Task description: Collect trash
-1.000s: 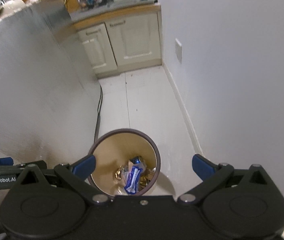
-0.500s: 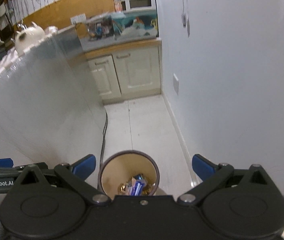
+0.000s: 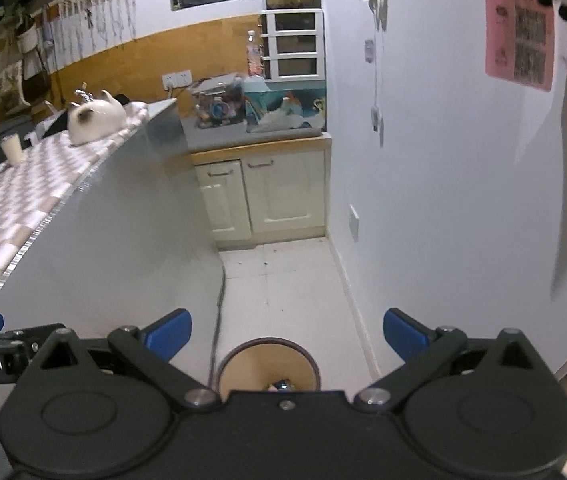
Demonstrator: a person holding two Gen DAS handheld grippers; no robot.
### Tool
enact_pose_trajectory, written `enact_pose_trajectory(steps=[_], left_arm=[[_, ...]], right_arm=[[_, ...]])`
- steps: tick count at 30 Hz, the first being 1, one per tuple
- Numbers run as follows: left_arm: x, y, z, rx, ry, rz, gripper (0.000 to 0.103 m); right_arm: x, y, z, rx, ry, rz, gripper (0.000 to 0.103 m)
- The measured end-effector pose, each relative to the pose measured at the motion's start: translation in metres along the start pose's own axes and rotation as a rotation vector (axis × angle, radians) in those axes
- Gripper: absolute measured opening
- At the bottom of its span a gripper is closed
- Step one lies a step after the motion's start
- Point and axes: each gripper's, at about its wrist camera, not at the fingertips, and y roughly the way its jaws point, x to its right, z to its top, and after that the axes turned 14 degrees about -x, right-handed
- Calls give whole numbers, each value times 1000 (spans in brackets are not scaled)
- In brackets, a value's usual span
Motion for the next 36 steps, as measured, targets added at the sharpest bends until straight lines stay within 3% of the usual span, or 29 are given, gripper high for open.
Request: enact_pose_trajectory(steps=[7, 16, 36], left_arm=[[-24, -42, -1, 6, -25, 42, 103], [-50, -69, -8, -1, -42, 54, 103], [-69, -61, -26, -91, -68, 19, 103]], right_arm=[[-19, -35, 2, 17, -20, 29, 103], [-40, -67, 0, 18, -41, 51, 103], [-62, -66, -15, -90, -68, 41, 103]])
